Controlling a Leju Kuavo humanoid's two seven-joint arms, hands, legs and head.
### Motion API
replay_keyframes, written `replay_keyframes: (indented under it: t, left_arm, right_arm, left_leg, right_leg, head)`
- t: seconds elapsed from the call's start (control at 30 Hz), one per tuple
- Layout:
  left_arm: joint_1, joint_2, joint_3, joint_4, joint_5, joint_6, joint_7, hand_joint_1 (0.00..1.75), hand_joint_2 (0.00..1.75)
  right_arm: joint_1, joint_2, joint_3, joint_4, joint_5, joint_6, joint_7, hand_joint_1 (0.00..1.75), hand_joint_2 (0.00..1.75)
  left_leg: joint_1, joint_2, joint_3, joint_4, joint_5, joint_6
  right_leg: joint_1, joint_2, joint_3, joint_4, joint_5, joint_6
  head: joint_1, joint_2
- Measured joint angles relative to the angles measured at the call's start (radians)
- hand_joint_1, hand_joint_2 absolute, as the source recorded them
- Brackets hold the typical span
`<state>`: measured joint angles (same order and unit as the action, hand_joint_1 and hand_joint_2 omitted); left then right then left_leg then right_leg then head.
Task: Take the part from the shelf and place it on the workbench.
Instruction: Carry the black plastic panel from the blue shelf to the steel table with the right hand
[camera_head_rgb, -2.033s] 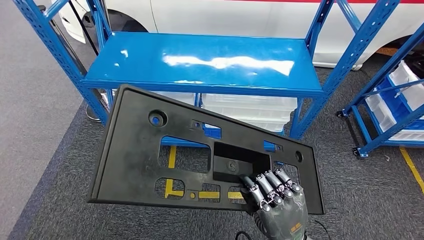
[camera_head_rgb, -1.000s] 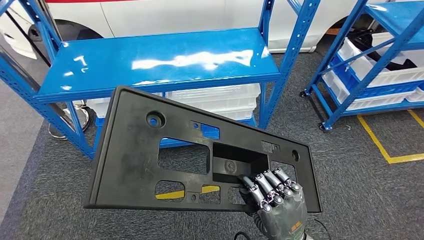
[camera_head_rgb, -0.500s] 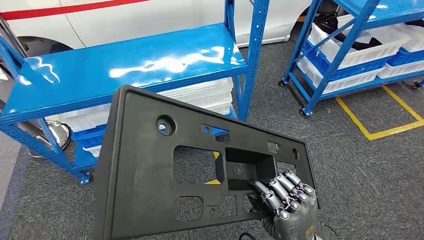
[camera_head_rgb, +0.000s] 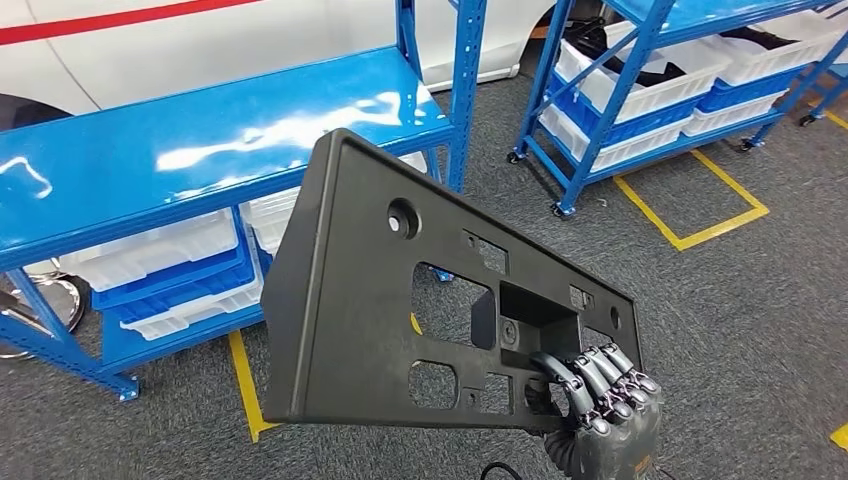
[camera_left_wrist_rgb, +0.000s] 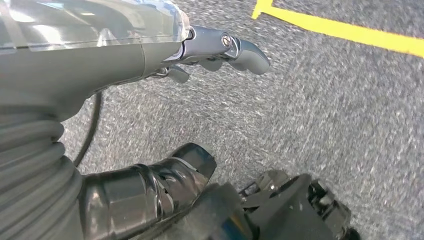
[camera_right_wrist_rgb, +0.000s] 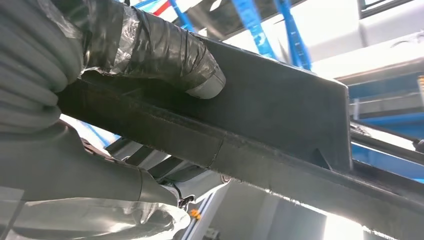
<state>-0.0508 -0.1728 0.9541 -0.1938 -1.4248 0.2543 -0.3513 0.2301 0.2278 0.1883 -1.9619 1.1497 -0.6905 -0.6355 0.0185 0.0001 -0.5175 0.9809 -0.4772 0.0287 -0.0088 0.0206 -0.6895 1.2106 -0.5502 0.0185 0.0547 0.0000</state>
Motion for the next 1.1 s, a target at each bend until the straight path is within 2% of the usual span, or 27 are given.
replay_keyframes:
  t: [0.03,0.07,0.1,0.13,0.17,0.23,0.27,0.33,0.4,0.43,0.5,0.53,0.57,0.6,0.63,0.67,0.73,0.77,0.8,0.87,0.93,1.0,1.03,1.07,1.1]
  left_arm:
    - [0.001,0.0,0.0,0.0,0.0,0.0,0.0,0.0,1.75]
    - [0.002,0.0,0.0,0.0,0.0,0.0,0.0,0.0,1.75]
    - [0.002,0.0,0.0,0.0,0.0,-0.001,0.0,0.0,1.75]
    - [0.002,0.0,0.0,0.0,0.0,-0.001,0.0,0.0,1.75]
    - [0.001,0.0,0.0,0.0,0.0,-0.001,-0.001,0.0,1.75]
    - [-0.001,0.0,0.0,0.0,0.0,-0.001,-0.001,0.0,1.75]
    - [-0.001,0.0,0.0,0.0,0.0,-0.001,-0.001,0.0,1.75]
    - [-0.004,0.0,0.0,0.0,0.0,-0.001,-0.002,0.0,1.75]
    - [-0.006,0.0,0.0,0.0,0.0,-0.001,-0.002,0.0,1.75]
    - [-0.006,0.0,0.0,0.0,0.0,-0.001,-0.003,0.0,1.75]
    - [-0.004,0.0,0.0,0.0,0.0,-0.001,-0.003,0.0,1.75]
    - [-0.003,0.0,0.0,0.0,0.0,-0.001,-0.004,0.0,1.75]
    - [-0.003,0.0,0.0,0.0,0.0,-0.001,-0.004,0.0,1.75]
    - [-0.004,0.0,0.0,0.0,0.0,-0.002,-0.004,0.0,1.75]
    - [-0.004,0.0,0.0,0.0,0.0,-0.002,-0.004,0.0,1.75]
    - [-0.005,0.0,0.0,0.0,0.0,-0.002,-0.003,0.0,1.75]
    - [-0.001,0.0,0.0,0.0,0.0,-0.002,-0.001,0.0,1.75]
    - [0.0,0.0,0.0,0.0,0.0,-0.003,0.001,0.0,1.75]
    - [0.0,0.0,0.0,0.0,0.0,-0.003,0.002,0.0,1.75]
    - [-0.001,0.001,0.0,0.0,0.0,-0.003,0.002,0.0,1.75]
    - [-0.003,0.0,0.0,0.0,0.0,-0.002,0.001,0.0,1.75]
    - [-0.002,0.0,0.0,0.0,0.0,-0.002,0.0,0.0,1.75]
    - [-0.001,0.0,0.0,0.0,0.0,-0.001,0.0,0.0,1.75]
    - [0.0,0.0,0.0,0.0,0.0,-0.001,0.0,0.0,1.75]
    - [0.001,0.0,0.0,0.0,0.0,0.0,0.0,0.0,1.75]
  right_arm:
    - [0.001,0.001,-0.005,0.002,-0.001,0.0,0.0,1.75,1.75]
    - [0.001,0.001,-0.01,0.004,-0.001,0.0,0.0,1.75,1.75]
    - [0.001,0.002,-0.014,0.006,-0.001,0.0,0.001,1.75,1.75]
    - [0.001,0.002,-0.018,0.007,-0.001,0.0,0.001,1.75,1.75]
    - [0.001,0.002,-0.021,0.007,-0.001,0.0,0.001,1.75,1.75]
    - [0.001,0.004,-0.024,0.007,-0.002,0.0,0.001,1.75,1.75]
    - [0.0,0.006,-0.026,0.007,-0.002,0.0,0.002,1.75,1.75]
    - [0.001,0.007,-0.029,0.007,-0.002,0.0,0.002,1.75,1.75]
    - [0.001,0.01,-0.032,0.007,-0.002,0.0,0.002,1.75,1.75]
    - [0.001,0.012,-0.033,0.007,-0.002,0.0,0.002,1.75,1.75]
    - [0.0,0.016,-0.035,0.007,-0.002,0.0,0.002,1.75,1.75]
    - [0.0,0.017,-0.036,0.007,-0.002,0.0,0.001,1.75,1.75]
    - [0.001,0.018,-0.037,0.008,-0.003,0.0,0.001,1.75,1.75]
    - [0.001,0.018,-0.038,0.008,-0.005,0.0,0.0,1.75,1.75]
    - [0.001,0.019,-0.04,0.009,-0.008,0.0,-0.001,1.75,1.75]
    - [0.001,0.02,-0.041,0.009,-0.013,0.0,-0.002,1.75,1.75]
    - [0.001,0.023,-0.043,0.009,-0.026,0.0,-0.005,1.75,1.75]
    - [0.001,0.026,-0.044,0.009,-0.033,0.0,-0.007,1.75,1.75]
    - [0.001,0.028,-0.046,0.009,-0.041,-0.001,-0.009,1.75,1.75]
    - [0.003,0.031,-0.051,0.009,-0.053,-0.001,-0.011,1.75,1.75]
    - [0.004,0.032,-0.056,0.007,-0.065,-0.001,-0.011,1.75,1.75]
    - [0.004,0.032,-0.059,0.006,-0.073,-0.001,-0.011,1.75,1.75]
    - [0.004,0.032,-0.061,0.006,-0.076,-0.001,-0.011,1.75,1.75]
    - [0.006,0.032,-0.063,0.006,-0.079,-0.001,-0.011,1.75,1.75]
    - [0.008,0.032,-0.066,0.006,-0.082,-0.001,-0.011,1.75,1.75]
  left_leg:
    - [-0.001,0.013,-0.001,0.001,0.0,0.0]
    - [-0.001,0.025,-0.001,0.002,-0.001,0.0]
    - [-0.002,0.037,-0.001,0.004,-0.003,-0.001]
    - [-0.002,0.046,-0.001,0.006,-0.005,-0.003]
    - [-0.002,0.054,0.001,0.008,-0.008,-0.006]
    - [-0.006,0.066,0.004,0.013,-0.015,-0.015]
    - [-0.008,0.071,0.006,0.014,-0.018,-0.02]
    - [-0.01,0.081,0.008,0.014,-0.02,-0.031]
    - [-0.007,0.068,0.003,0.032,-0.038,-0.041]
    - [-0.005,0.052,-0.011,0.065,-0.062,-0.045]
    - [-0.003,0.02,-0.067,0.189,-0.131,-0.05]
    - [-0.003,0.013,-0.098,0.256,-0.158,-0.051]
    - [-0.003,0.011,-0.119,0.3,-0.167,-0.052]
    - [-0.003,0.01,-0.124,0.308,-0.157,-0.051]
    - [-0.003,0.008,-0.108,0.273,-0.126,-0.049]
    - [-0.003,0.001,-0.079,0.208,-0.085,-0.046]
    - [-0.002,-0.035,-0.022,0.077,-0.031,-0.038]
    - [-0.003,-0.05,-0.008,0.04,-0.022,-0.035]
    - [-0.005,-0.058,-0.003,0.027,-0.025,-0.032]
    - [-0.005,-0.046,-0.002,0.02,-0.02,-0.023]
    - [-0.001,-0.027,0.001,0.01,-0.011,-0.009]
    - [-0.001,-0.004,0.001,0.006,-0.008,0.0]
    - [-0.003,0.008,0.001,0.006,-0.008,0.003]
    - [-0.004,0.021,0.001,0.007,-0.009,0.003]
    - [-0.005,0.032,0.001,0.007,-0.01,0.003]
  right_leg:
    - [-0.002,-0.007,-0.026,0.057,-0.022,0.003]
    - [-0.004,-0.011,-0.04,0.087,-0.026,0.006]
    - [-0.006,-0.014,-0.034,0.08,-0.012,0.007]
    - [-0.006,-0.021,-0.006,0.032,0.017,0.007]
    - [-0.006,-0.035,0.034,-0.039,0.048,0.005]
    - [0.001,-0.061,0.095,-0.152,0.081,-0.007]
    - [0.005,-0.067,0.105,-0.174,0.082,-0.013]
    - [0.008,-0.054,0.103,-0.179,0.082,-0.025]
    - [0.004,-0.04,0.102,-0.184,0.087,-0.037]
    - [0.001,-0.034,0.102,-0.187,0.09,-0.044]
    - [-0.001,-0.02,0.099,-0.188,0.092,-0.051]
    - [0.0,-0.011,0.098,-0.187,0.093,-0.053]
    - [0.001,-0.002,0.097,-0.186,0.093,-0.053]
    - [0.001,0.008,0.097,-0.185,0.093,-0.053]
    - [0.001,0.018,0.098,-0.184,0.093,-0.053]
    - [0.001,0.03,0.099,-0.182,0.093,-0.052]
    - [0.002,0.051,0.097,-0.177,0.093,-0.047]
    - [0.001,0.06,0.093,-0.175,0.094,-0.041]
    - [0.0,0.067,0.088,-0.175,0.097,-0.034]
    - [-0.002,0.078,0.082,-0.177,0.102,-0.021]
    - [0.0,0.051,0.069,-0.148,0.081,-0.011]
    - [0.0,0.007,0.021,-0.044,0.021,-0.003]
    - [-0.001,-0.004,-0.011,0.024,-0.01,0.001]
    - [-0.003,-0.008,-0.035,0.076,-0.027,0.005]
    - [-0.005,-0.011,-0.044,0.096,-0.026,0.007]
  head:
    - [0.0,0.0]
    - [0.0,0.0]
    - [0.0,0.0]
    - [0.0,0.0]
    - [0.0,0.0]
    - [0.0,0.0]
    - [0.0,0.0]
    - [-0.001,0.0]
    - [-0.001,0.0]
    - [-0.001,0.0]
    - [-0.002,0.0]
    - [-0.001,0.0]
    - [-0.001,0.0]
    - [-0.001,0.0]
    - [-0.001,0.0]
    - [-0.001,0.0]
    - [-0.001,0.0]
    - [-0.001,0.0]
    - [-0.001,0.0]
    - [-0.001,0.0]
    - [0.001,0.0]
    - [0.004,0.0]
    - [0.004,0.0]
    - [0.004,0.0]
    - [0.004,0.0]
